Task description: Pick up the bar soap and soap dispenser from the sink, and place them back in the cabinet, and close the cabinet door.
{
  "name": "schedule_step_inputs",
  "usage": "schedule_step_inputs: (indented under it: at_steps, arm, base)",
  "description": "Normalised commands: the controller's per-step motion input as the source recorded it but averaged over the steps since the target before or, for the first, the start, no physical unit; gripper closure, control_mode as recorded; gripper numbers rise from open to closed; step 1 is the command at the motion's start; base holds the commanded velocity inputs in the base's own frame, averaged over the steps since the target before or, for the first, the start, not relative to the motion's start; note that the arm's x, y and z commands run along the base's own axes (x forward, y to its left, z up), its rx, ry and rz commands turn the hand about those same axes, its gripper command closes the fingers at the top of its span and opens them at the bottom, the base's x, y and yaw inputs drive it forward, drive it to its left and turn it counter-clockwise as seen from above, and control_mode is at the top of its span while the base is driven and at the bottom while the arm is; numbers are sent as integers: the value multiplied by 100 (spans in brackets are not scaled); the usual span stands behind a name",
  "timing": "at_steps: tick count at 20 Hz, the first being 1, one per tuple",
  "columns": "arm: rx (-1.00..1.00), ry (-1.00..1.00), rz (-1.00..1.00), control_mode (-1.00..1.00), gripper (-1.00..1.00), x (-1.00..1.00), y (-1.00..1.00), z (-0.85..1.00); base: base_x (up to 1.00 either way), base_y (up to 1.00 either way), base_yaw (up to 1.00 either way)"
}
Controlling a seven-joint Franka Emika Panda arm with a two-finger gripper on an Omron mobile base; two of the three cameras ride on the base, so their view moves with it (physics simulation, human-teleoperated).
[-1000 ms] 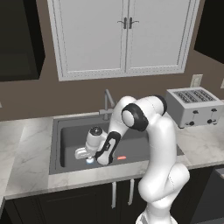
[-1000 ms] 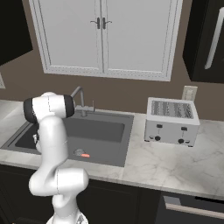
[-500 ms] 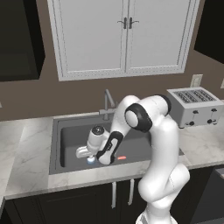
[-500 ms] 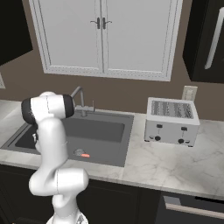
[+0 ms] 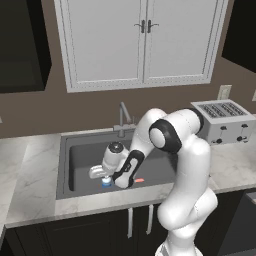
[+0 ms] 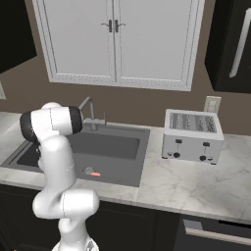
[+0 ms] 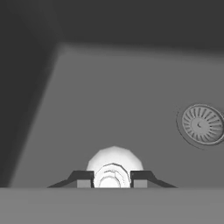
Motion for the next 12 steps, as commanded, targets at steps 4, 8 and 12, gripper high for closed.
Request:
schedule_step_inputs:
  at_steps: [4,8,12]
  arm:
    - [0,0,0,-100,100,0,-4,47]
    - [0,0,0,-100,100,0,0,47]
    - [0,0,0,-100,100,0,0,49]
  base:
    - [0,0,0]
    - [0,0,0]
    - [0,0,0]
